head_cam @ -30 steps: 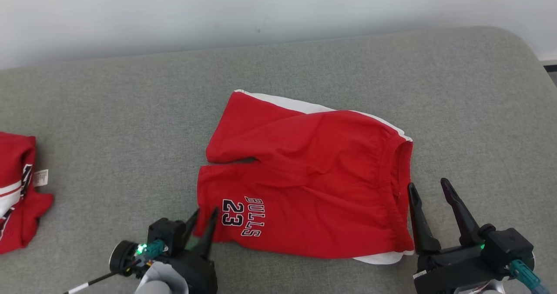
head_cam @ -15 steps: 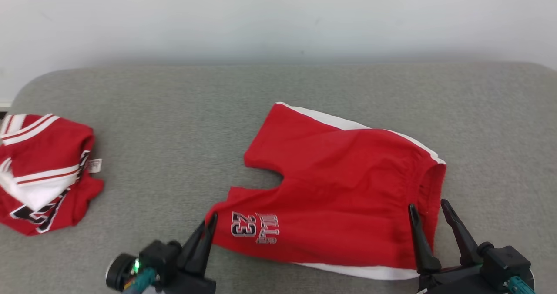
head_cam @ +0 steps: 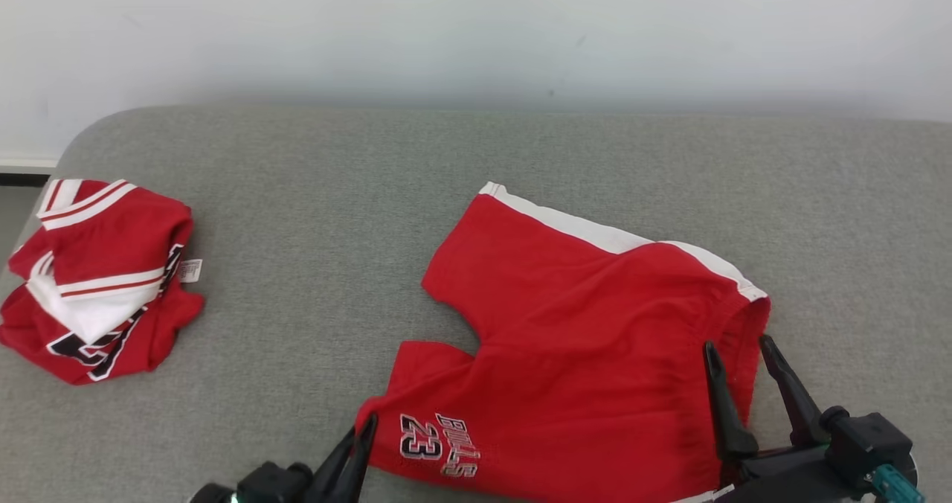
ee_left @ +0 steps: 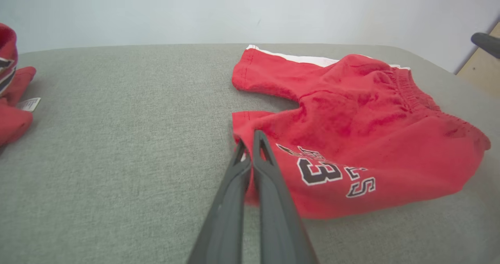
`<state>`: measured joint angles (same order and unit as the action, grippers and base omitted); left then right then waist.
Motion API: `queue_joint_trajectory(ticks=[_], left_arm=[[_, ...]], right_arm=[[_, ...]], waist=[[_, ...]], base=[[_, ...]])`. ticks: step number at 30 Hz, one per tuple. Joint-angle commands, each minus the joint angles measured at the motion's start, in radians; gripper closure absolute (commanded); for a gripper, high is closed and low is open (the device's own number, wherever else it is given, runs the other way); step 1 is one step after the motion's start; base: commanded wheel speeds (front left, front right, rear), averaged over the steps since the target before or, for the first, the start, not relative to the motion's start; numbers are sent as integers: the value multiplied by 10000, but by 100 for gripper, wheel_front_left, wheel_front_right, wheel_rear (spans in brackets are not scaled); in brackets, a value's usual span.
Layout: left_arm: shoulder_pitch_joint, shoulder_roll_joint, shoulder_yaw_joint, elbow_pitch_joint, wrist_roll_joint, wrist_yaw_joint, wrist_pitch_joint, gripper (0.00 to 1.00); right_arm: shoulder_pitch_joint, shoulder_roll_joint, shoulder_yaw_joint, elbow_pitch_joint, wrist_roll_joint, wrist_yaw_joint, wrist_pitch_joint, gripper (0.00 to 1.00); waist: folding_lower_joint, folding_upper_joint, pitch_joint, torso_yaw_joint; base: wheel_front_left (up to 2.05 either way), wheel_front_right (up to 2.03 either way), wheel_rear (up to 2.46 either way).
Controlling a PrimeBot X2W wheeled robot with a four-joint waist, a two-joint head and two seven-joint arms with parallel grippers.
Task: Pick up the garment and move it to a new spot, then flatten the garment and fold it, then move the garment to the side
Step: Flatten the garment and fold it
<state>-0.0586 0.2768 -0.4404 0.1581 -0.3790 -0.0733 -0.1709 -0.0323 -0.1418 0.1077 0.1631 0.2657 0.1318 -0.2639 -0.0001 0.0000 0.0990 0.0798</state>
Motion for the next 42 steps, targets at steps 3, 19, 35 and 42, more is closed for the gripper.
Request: queue_joint_trajectory(ticks=[3, 19, 35, 42], left_arm=[[-821, -114, 15, 304, 54, -75, -195, 100], [-4052, -281, 180, 3605, 38, -422, -812, 100], [-3899, -768, 818, 4412, 576, -539, -947, 0], [-2497, -898, 1836, 2661, 872, -407, -947, 0]], right_arm=[[-228, -146, -57, 55, 18, -23, -4, 0], [-648, -17, -285, 225, -150, -24, -4, 0], [-504, 76, -381, 410, -227, -24, -4, 0], [-186, 118, -438, 360, -199, -24, -4, 0]], waist=[[1, 0, 280, -535], [1, 0, 1094, -1933], [1, 0, 473, -1411], [1, 0, -58, -866]], base=[[0, 0, 0], [0, 0, 0], [0, 0, 0], [0, 0, 0]])
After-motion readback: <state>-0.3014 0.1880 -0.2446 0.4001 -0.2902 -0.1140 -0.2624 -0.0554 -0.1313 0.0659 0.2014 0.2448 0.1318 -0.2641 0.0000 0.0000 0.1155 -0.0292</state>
